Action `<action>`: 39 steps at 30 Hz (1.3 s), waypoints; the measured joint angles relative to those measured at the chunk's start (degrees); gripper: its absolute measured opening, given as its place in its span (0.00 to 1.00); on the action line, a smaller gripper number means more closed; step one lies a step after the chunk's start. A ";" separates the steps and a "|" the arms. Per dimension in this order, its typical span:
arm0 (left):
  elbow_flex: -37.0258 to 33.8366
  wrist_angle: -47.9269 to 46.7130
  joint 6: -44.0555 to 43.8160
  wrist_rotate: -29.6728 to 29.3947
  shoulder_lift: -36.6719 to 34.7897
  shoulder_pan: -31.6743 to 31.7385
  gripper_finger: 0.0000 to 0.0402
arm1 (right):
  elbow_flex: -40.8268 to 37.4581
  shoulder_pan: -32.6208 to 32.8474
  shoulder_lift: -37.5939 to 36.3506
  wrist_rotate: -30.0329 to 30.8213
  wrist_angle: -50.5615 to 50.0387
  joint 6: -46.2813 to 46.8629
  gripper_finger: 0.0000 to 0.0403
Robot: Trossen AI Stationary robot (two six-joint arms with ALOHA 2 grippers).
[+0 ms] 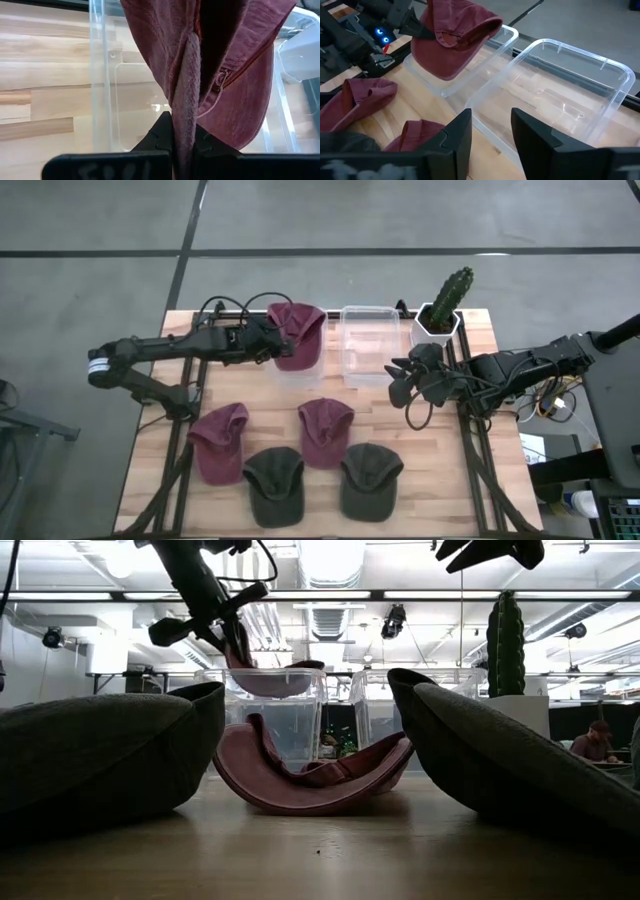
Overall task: Pick & Place hat
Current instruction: Put the right red cap into the left transparent bin
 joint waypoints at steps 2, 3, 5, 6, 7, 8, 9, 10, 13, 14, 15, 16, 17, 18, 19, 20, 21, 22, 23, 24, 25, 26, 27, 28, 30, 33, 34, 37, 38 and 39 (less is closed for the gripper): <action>0.00 0.33 0.55 0.01 0.53 0.03 0.03 | 0.00 0.00 0.00 0.02 0.10 -0.01 0.32; 0.02 0.39 0.72 0.01 1.03 0.04 0.03 | 0.00 0.00 0.00 0.02 0.10 0.00 0.31; 0.23 0.95 1.32 0.16 2.05 0.04 0.03 | 0.00 0.00 0.00 0.02 0.11 -0.01 0.31; 0.28 1.08 1.47 0.20 2.54 0.06 0.03 | 0.00 0.00 0.00 0.02 0.10 0.00 0.31; 0.33 0.87 1.50 0.25 2.92 0.10 0.03 | 0.00 0.00 0.00 0.03 0.13 -0.01 0.30; 0.40 0.73 1.64 0.25 3.22 0.14 0.03 | 0.00 0.00 0.00 0.04 0.13 -0.01 0.31; 0.46 0.80 1.67 0.26 3.36 0.25 0.03 | 0.00 0.00 0.00 0.02 0.13 0.00 0.31; 0.52 0.89 1.67 0.31 3.48 0.37 0.03 | 0.00 0.00 0.00 0.04 0.15 0.00 0.31; 0.52 0.97 1.69 0.52 3.61 0.44 0.03 | 0.00 0.00 0.00 0.04 0.36 0.00 0.32; 0.37 0.98 1.69 0.56 3.61 0.44 0.03 | -0.01 0.00 0.00 0.04 0.38 0.00 0.32; 0.31 0.86 1.69 0.78 3.61 0.42 0.03 | -0.01 0.00 0.00 0.04 0.43 0.00 0.33; 0.27 0.86 1.69 0.88 3.61 0.42 0.03 | 0.00 0.00 0.00 0.04 0.48 0.00 0.33; 0.26 0.88 1.69 0.89 3.61 0.42 0.03 | -0.01 0.00 0.00 0.04 0.48 0.00 0.33; 0.26 0.88 1.70 0.90 3.61 0.42 0.03 | 0.00 0.00 0.00 0.04 0.48 0.00 0.33; 0.26 0.88 1.73 0.92 3.61 0.42 0.03 | -0.01 0.00 0.00 0.04 0.48 -0.01 0.33; 0.26 0.88 1.91 0.92 3.61 0.42 0.03 | 0.00 0.00 0.00 0.04 0.48 -0.02 0.32; 0.28 0.88 2.10 0.93 3.61 0.42 0.03 | 0.00 0.00 0.00 0.04 0.48 -0.02 0.32; 0.28 0.88 2.27 0.93 3.61 0.42 0.03 | 0.00 0.00 0.00 0.04 0.49 -0.02 0.32; 0.30 0.88 2.28 0.93 3.61 0.42 0.03 | 0.00 0.00 0.00 0.04 0.50 -0.02 0.31; 0.28 0.88 2.26 0.93 3.61 0.42 0.03 | 0.00 0.00 0.00 0.04 0.50 -0.02 0.31; 0.26 0.90 2.11 0.93 3.61 0.42 0.03 | -0.01 0.00 0.00 0.04 0.50 -0.02 0.30; 0.18 0.88 2.07 0.93 3.61 0.42 0.03 | -0.01 0.00 0.00 0.04 0.50 -0.02 0.30; 0.13 0.84 2.12 0.93 3.61 0.42 0.03 | 0.00 0.00 0.00 0.04 0.50 -0.02 0.30; 0.11 0.84 2.27 0.93 3.61 0.42 0.03 | 0.00 0.00 0.00 0.04 0.50 -0.02 0.29; 0.11 0.86 2.29 0.93 3.61 0.42 0.03 | 0.00 0.00 0.00 0.04 0.52 -0.02 0.29; 0.11 0.86 2.28 0.93 3.61 0.42 0.03 | -0.01 0.00 0.00 0.04 0.54 -0.02 0.30; 0.11 0.86 2.24 0.93 3.61 0.42 0.03 | -0.01 0.00 0.00 0.04 0.55 -0.02 0.30; 0.06 0.88 2.24 0.91 3.61 0.42 0.03 | -0.01 0.00 0.00 0.04 0.75 -0.03 0.31; 0.04 0.88 2.22 0.91 3.61 0.42 0.03 | -0.01 0.00 0.01 0.04 0.90 -0.13 0.32; 0.04 0.88 2.22 0.89 3.61 0.42 0.03 | -0.02 0.00 0.00 0.04 1.12 -0.19 0.32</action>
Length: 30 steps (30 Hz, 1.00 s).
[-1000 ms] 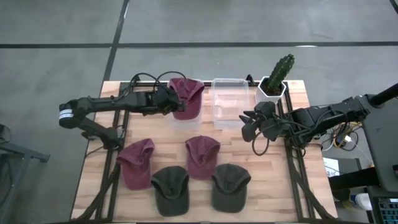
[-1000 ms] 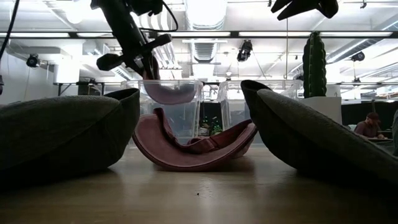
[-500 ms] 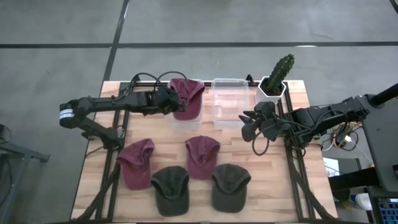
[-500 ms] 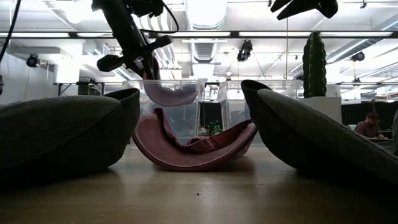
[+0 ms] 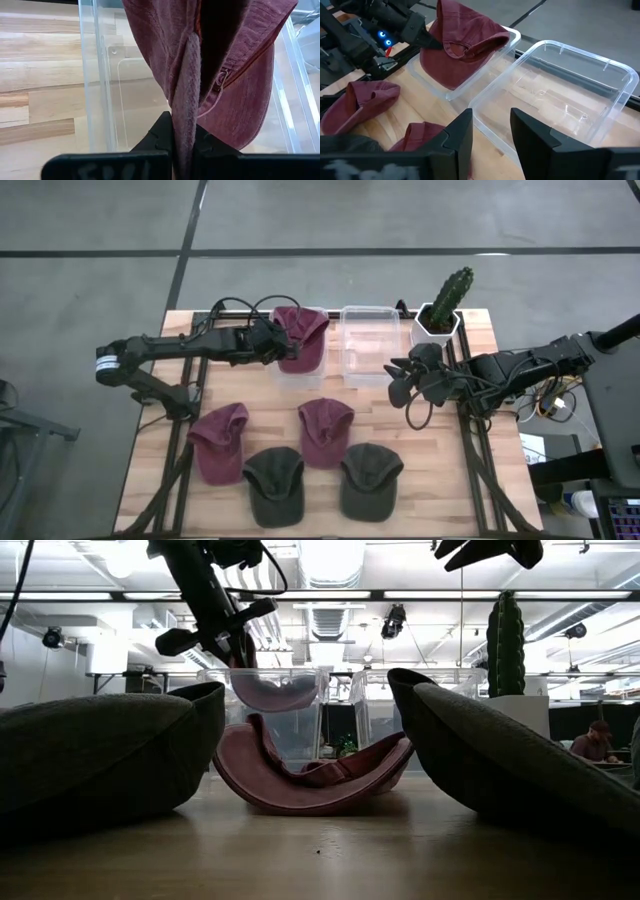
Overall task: Pick & Place hat
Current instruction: Put the right red cap into the left transparent bin, then put the left red cap into the left transparent bin
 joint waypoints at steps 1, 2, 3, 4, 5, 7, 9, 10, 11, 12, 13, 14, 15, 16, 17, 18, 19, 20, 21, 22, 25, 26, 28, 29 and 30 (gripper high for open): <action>0.00 0.00 0.00 -0.04 0.00 0.00 0.03 | 0.00 0.00 0.00 0.00 0.27 0.00 0.32; 0.00 0.00 -0.02 -0.05 0.00 0.00 0.03 | 0.00 0.00 0.00 0.00 0.34 0.00 0.33; 0.00 0.00 -0.02 -0.07 0.00 0.00 0.04 | 0.00 0.00 0.00 0.02 0.36 0.00 0.33; 0.00 0.00 -0.03 -0.07 0.00 0.00 0.05 | 0.00 0.00 0.02 0.02 0.34 0.00 0.33; 0.00 0.01 -0.07 -0.10 0.00 0.00 0.06 | 0.00 -0.01 0.01 0.01 0.35 0.00 0.33; 0.00 0.05 -0.09 -0.20 0.00 0.00 0.10 | 0.00 0.00 0.00 0.02 0.38 0.00 0.32; 0.00 0.03 -0.09 -0.20 0.00 0.00 0.15 | 0.00 0.00 0.01 0.02 0.46 0.00 0.32; 0.00 0.00 -0.09 -0.20 0.00 0.00 0.18 | 0.00 0.00 0.02 0.02 0.49 0.00 0.31; 0.00 0.02 -0.09 -0.22 0.00 0.00 0.20 | 0.00 0.00 0.01 0.01 0.49 0.00 0.31; 0.00 0.01 -0.05 -0.21 0.00 0.00 0.22 | 0.00 0.00 0.02 0.00 0.50 0.00 0.30; 0.00 0.02 0.19 -0.21 0.00 0.00 0.25 | 0.00 0.00 0.00 0.00 0.52 0.00 0.30; 0.00 0.01 0.45 -0.21 0.00 0.00 0.26 | 0.00 0.00 0.02 0.02 0.54 0.00 0.30; 0.00 0.00 0.91 -0.22 0.00 0.00 0.28 | 0.00 0.00 0.02 0.00 0.60 0.00 0.29; 0.05 -0.06 1.66 -0.21 0.00 0.00 0.30 | 0.00 0.00 0.02 0.02 0.70 0.00 0.29; 0.27 -0.14 2.57 -0.21 0.00 0.00 0.31 | 0.00 0.00 0.01 0.02 0.73 0.00 0.29; 0.55 -0.08 3.49 -0.22 0.00 0.00 0.32 | 0.00 0.00 0.02 0.02 0.73 0.00 0.29; 0.88 0.00 4.35 -0.22 0.00 0.00 0.32 | 0.00 -0.01 0.02 0.01 0.73 0.00 0.29; 1.16 0.11 4.98 -0.24 0.00 0.02 0.33 | 0.00 -0.02 0.02 0.00 0.73 0.00 0.29; 1.35 0.13 5.66 -0.26 -0.02 0.09 0.33 | 0.00 0.00 0.02 0.00 0.74 0.00 0.29; 1.47 0.07 6.29 -0.28 -0.02 0.16 0.34 | 0.00 -0.02 0.02 0.02 0.76 0.00 0.29; 1.70 -0.11 7.87 -0.27 -0.04 0.47 0.34 | 0.00 -0.02 0.02 0.02 0.90 0.02 0.30; 1.79 -0.09 8.17 -0.27 -0.15 0.61 0.34 | 0.00 -0.02 0.02 0.02 0.91 0.00 0.31; 1.94 -0.08 8.57 -0.29 -0.44 0.81 0.34 | 0.00 -0.01 0.02 0.01 0.91 0.01 0.31; 2.12 -0.08 9.00 -0.29 -0.61 0.97 0.34 | 0.00 -0.01 0.02 0.00 0.91 0.01 0.32; 2.40 -0.09 9.48 -0.26 -0.72 1.07 0.34 | 0.00 -0.01 0.02 0.01 0.91 0.00 0.32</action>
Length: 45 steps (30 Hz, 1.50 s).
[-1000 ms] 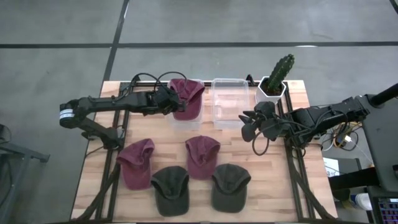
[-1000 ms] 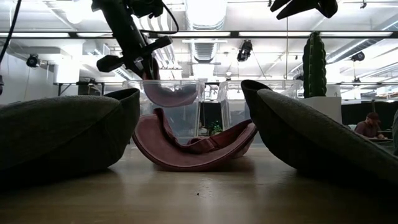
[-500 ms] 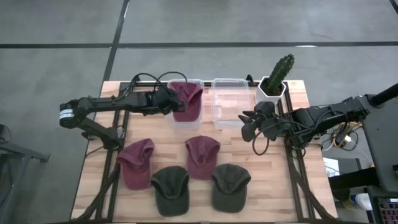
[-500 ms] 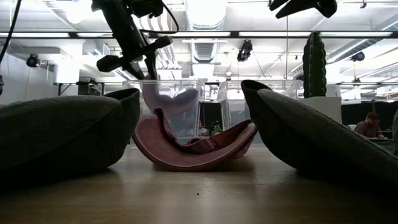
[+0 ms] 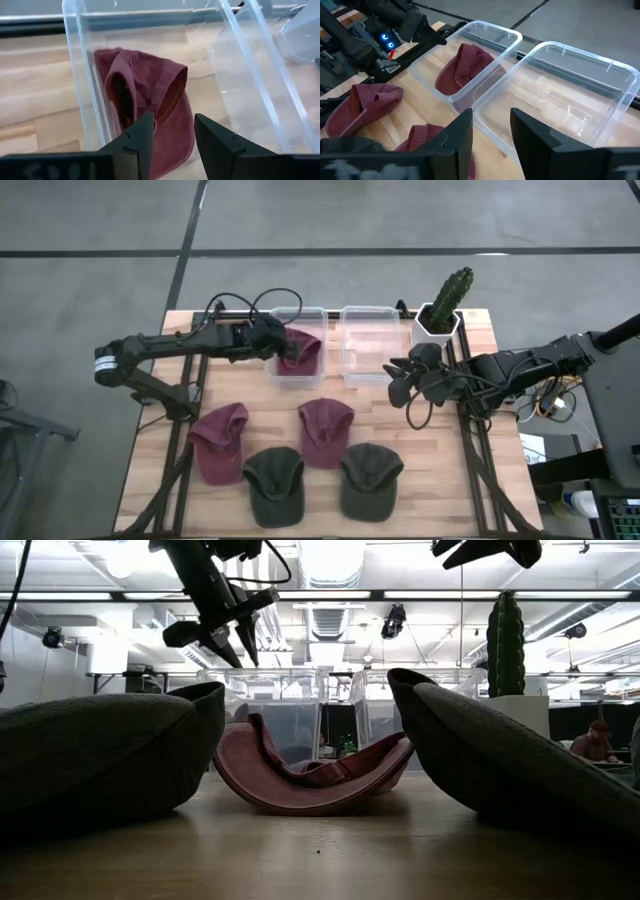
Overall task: Pick & Place hat
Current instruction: Put the left red cap into the left transparent bin
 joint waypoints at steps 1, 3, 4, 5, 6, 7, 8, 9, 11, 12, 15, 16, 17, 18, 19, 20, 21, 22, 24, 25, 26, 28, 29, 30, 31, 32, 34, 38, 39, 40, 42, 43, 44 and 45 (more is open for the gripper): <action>0.45 -0.10 0.67 0.02 -0.17 0.05 0.34 | 0.00 0.01 0.00 -0.01 0.00 0.00 0.32; 1.70 -0.04 2.55 0.81 -0.84 0.05 0.34 | 0.00 0.01 0.00 0.01 0.00 0.00 0.32; 2.48 -0.08 3.85 1.95 -1.29 0.04 0.34 | 0.00 0.01 0.00 -0.01 -0.01 0.00 0.32; 3.27 -0.03 5.40 3.70 -1.87 0.01 0.34 | 0.00 0.00 0.00 0.00 0.00 0.00 0.32; 4.01 0.00 7.14 6.04 -2.37 -0.18 0.34 | 0.00 0.01 0.00 -0.01 -0.02 0.00 0.31; 4.62 -0.06 8.75 9.21 -2.98 -0.44 0.34 | 0.00 -0.01 0.00 -0.01 -0.04 -0.01 0.31; 5.09 -0.23 9.86 12.83 -3.55 -0.72 0.34 | 0.00 0.01 0.00 -0.01 -0.03 -0.21 0.31; 5.35 -0.28 10.25 16.41 -4.23 -1.17 0.34 | 0.00 0.01 0.00 -0.01 -0.07 -0.49 0.30; 5.33 -0.46 10.01 21.77 -5.76 -2.76 0.34 | 0.00 0.01 0.00 -0.01 -0.13 -1.23 0.29; 5.15 -0.49 9.19 23.01 -6.64 -3.92 0.34 | 0.00 0.01 0.00 -0.01 -0.13 -1.59 0.29; 5.07 -3.14 5.68 22.85 -8.51 -8.90 0.34 | 0.00 0.01 0.00 -0.01 -0.15 -2.03 0.28; 5.07 -4.54 4.32 22.06 -8.82 -10.71 0.34 | 0.00 0.01 0.00 -0.01 -0.15 -2.28 0.28; 5.01 -6.27 2.48 21.00 -9.13 -12.86 0.34 | 0.00 0.00 0.00 -0.01 -0.15 -2.59 0.28; 4.99 -8.14 0.40 19.88 -9.34 -14.83 0.34 | 0.00 0.00 0.00 -0.02 -0.17 -2.75 0.28; 4.99 -9.95 -2.21 18.89 -9.50 -16.79 0.34 | 0.00 0.01 0.00 -0.03 -0.17 -2.78 0.29; 4.99 -11.76 -5.14 18.15 -9.61 -18.83 0.34 | 0.00 -0.01 0.00 -0.04 -0.16 -2.78 0.29; 4.99 -13.84 -8.29 17.51 -9.64 -20.79 0.34 | 0.00 -0.01 0.00 -0.04 -0.17 -2.80 0.29; 4.99 -15.94 -11.52 17.06 -9.63 -22.70 0.34 | 0.00 0.00 0.00 -0.04 -0.17 -2.80 0.30; 4.99 -20.01 -17.82 15.98 -9.36 -26.46 0.34 | 0.00 0.01 0.00 -0.04 -0.16 -2.80 0.30; 4.99 -22.21 -20.87 15.38 -9.21 -28.27 0.34 | 0.00 0.01 0.00 -0.04 -0.17 -2.80 0.30; 4.96 -24.44 -23.54 14.64 -9.04 -30.08 0.34 | 0.00 0.01 0.00 -0.04 -0.17 -2.80 0.31; 4.96 -28.90 -28.72 13.39 -8.71 -33.27 0.34 | 0.00 0.01 0.00 -0.04 -0.17 -2.81 0.31; 4.96 -31.11 -31.21 12.93 -8.53 -34.78 0.34 | 0.00 0.01 0.00 -0.04 -0.17 -2.81 0.32; 4.96 -33.37 -33.65 12.78 -8.34 -36.15 0.34 | 0.00 0.01 0.00 -0.04 -0.17 -2.80 0.32; 4.93 -35.38 -35.98 12.71 -8.22 -37.44 0.34 | 0.00 0.01 0.00 -0.04 -0.17 -2.80 0.32; 4.90 -37.19 -37.87 12.68 -8.07 -38.73 0.34 | 0.00 0.01 0.00 -0.06 -0.17 -2.82 0.32; 4.49 -39.74 -40.90 12.53 -7.94 -41.00 0.34 | 0.00 0.01 0.00 -0.06 -0.17 -2.82 0.32; 1.96 -41.06 -45.70 10.49 -7.96 -44.53 0.34 | 0.00 0.01 0.00 -0.06 -0.17 -2.82 0.31; 0.99 -41.07 -47.13 10.23 -7.96 -45.18 0.34 | 0.00 0.01 0.00 -0.08 -0.17 -2.82 0.30; -0.08 -41.08 -48.39 10.35 -7.96 -45.73 0.34 | 0.00 0.01 0.00 -0.06 -0.17 -2.83 0.30; -2.38 -41.05 -51.46 11.80 -7.96 -46.80 0.34 | 0.00 0.01 0.00 -0.08 -0.20 -3.47 0.29; -3.56 -41.07 -53.09 12.97 -7.96 -47.28 0.34 | 0.00 0.01 0.00 -0.08 -0.27 -4.47 0.29; -4.73 -41.08 -54.39 14.26 -7.96 -47.76 0.34 | 0.01 0.01 -0.03 -0.08 -0.35 -6.18 0.29; -5.88 -41.04 -55.77 15.44 -7.96 -48.30 0.34 | 0.00 0.05 -0.19 -0.10 -0.39 -8.03 0.28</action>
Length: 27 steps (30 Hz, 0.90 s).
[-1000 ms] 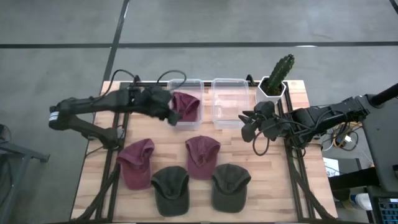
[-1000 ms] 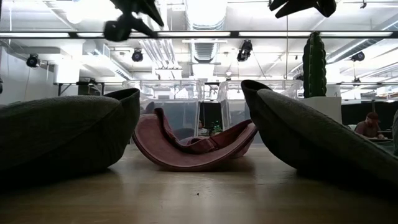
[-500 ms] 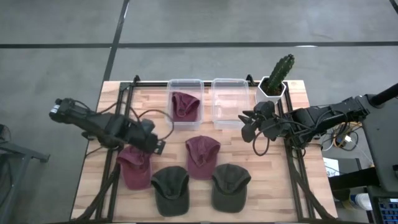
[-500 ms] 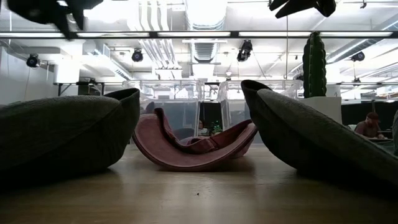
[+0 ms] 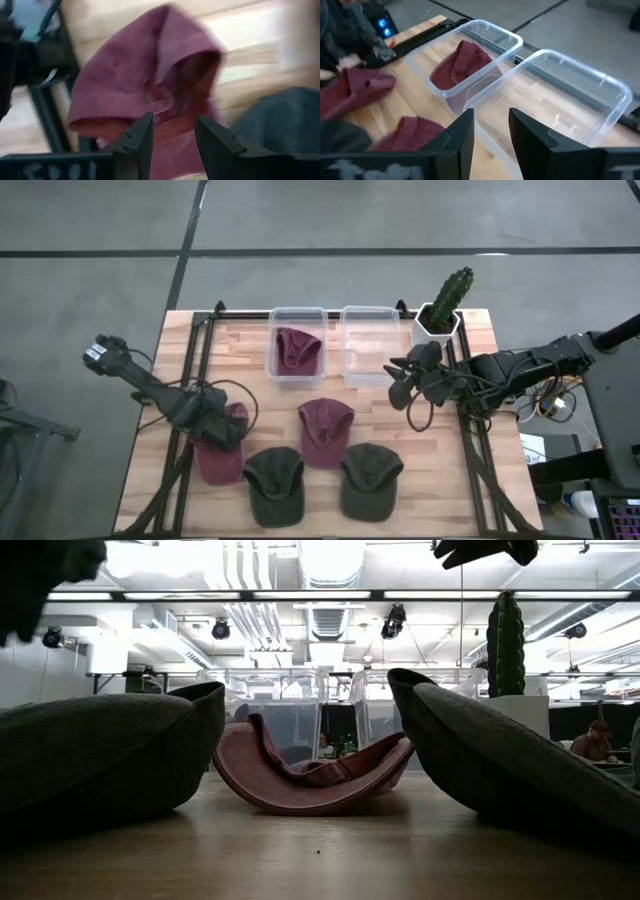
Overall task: Pick & Place hat
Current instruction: Put the left red cap into the left transparent bin
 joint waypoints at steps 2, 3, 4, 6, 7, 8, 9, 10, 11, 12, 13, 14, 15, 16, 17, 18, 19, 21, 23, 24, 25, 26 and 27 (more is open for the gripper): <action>-1.94 0.47 -2.76 2.41 0.00 -1.25 0.34 | 0.00 0.66 -0.72 0.01 -0.02 -2.57 0.28; -2.64 1.13 -3.78 3.51 0.00 -1.95 0.34 | 0.00 0.85 -1.28 -0.01 -0.05 -2.97 0.28; -3.18 1.70 -4.83 4.13 0.00 -2.81 0.34 | 0.00 1.04 -1.78 -0.01 -0.15 -3.21 0.28; -3.94 2.58 -6.91 4.35 -0.06 -4.75 0.34 | 0.00 1.53 -2.61 -0.01 -0.42 -3.34 0.28; -4.21 2.59 -8.21 4.42 -0.20 -5.82 0.34 | 0.00 1.73 -2.91 -0.02 -0.42 -3.38 0.28; -4.33 2.57 -9.64 4.45 -0.29 -6.86 0.34 | 0.00 1.85 -3.02 -0.02 -0.44 -3.55 0.28; -4.57 2.60 -11.10 4.55 -0.46 -7.89 0.34 | 0.00 1.86 -3.26 -0.02 -0.42 -3.80 0.28; -4.85 2.59 -12.58 4.77 -0.65 -9.01 0.34 | 0.00 1.88 -3.48 -0.02 -0.49 -4.07 0.28; -5.10 2.55 -13.96 5.21 -0.83 -10.10 0.34 | 0.00 1.99 -3.65 -0.01 -0.67 -4.32 0.29; -5.25 2.56 -15.12 6.17 -0.98 -11.03 0.34 | 0.00 2.11 -3.74 -0.01 -1.05 -4.53 0.29; -5.44 2.67 -15.98 7.03 -1.10 -11.89 0.34 | 0.00 2.12 -3.75 0.00 -1.45 -4.94 0.29; -5.68 2.99 -16.72 8.21 -1.18 -12.67 0.34 | 0.00 2.13 -3.73 -0.01 -1.96 -5.25 0.30; -5.84 3.44 -17.30 9.76 -1.20 -13.31 0.34 | 0.00 2.25 -3.70 -0.02 -2.55 -5.44 0.30; -5.96 3.93 -17.93 11.13 -1.20 -13.92 0.34 | 0.00 2.25 -3.70 -0.02 -2.91 -5.50 0.30; -5.97 4.16 -18.33 12.15 -1.20 -14.47 0.34 | 0.00 2.25 -3.70 0.00 -3.30 -5.61 0.31; -5.97 4.46 -18.57 12.58 -1.20 -15.03 0.34 | 0.00 2.25 -3.73 0.00 -3.78 -5.96 0.31; -5.97 4.59 -18.67 12.70 -1.20 -15.44 0.34 | 0.00 2.25 -3.73 -0.02 -4.00 -6.73 0.31; -5.97 4.99 -18.76 12.99 -1.20 -16.03 0.34 | -0.11 2.34 -3.70 -0.03 -3.99 -8.69 0.32; -5.97 5.03 -18.73 13.49 -1.20 -16.34 0.34 | -0.35 2.52 -3.70 -0.01 -3.95 -9.95 0.32; -5.97 4.97 -18.69 13.71 -1.20 -16.37 0.34 | -0.60 2.52 -3.70 0.00 -3.71 -10.16 0.32; -5.97 5.00 -18.69 13.74 -1.20 -16.37 0.34 | -0.91 2.52 -3.70 0.00 -3.65 -10.14 0.32; -5.97 4.98 -18.66 13.77 -1.20 -16.39 0.34 | -1.21 2.55 -3.70 -0.01 -3.54 -9.93 0.32; -5.97 4.99 -18.64 13.74 -1.19 -16.39 0.34 | -1.48 2.60 -3.70 -0.02 -3.34 -9.48 0.32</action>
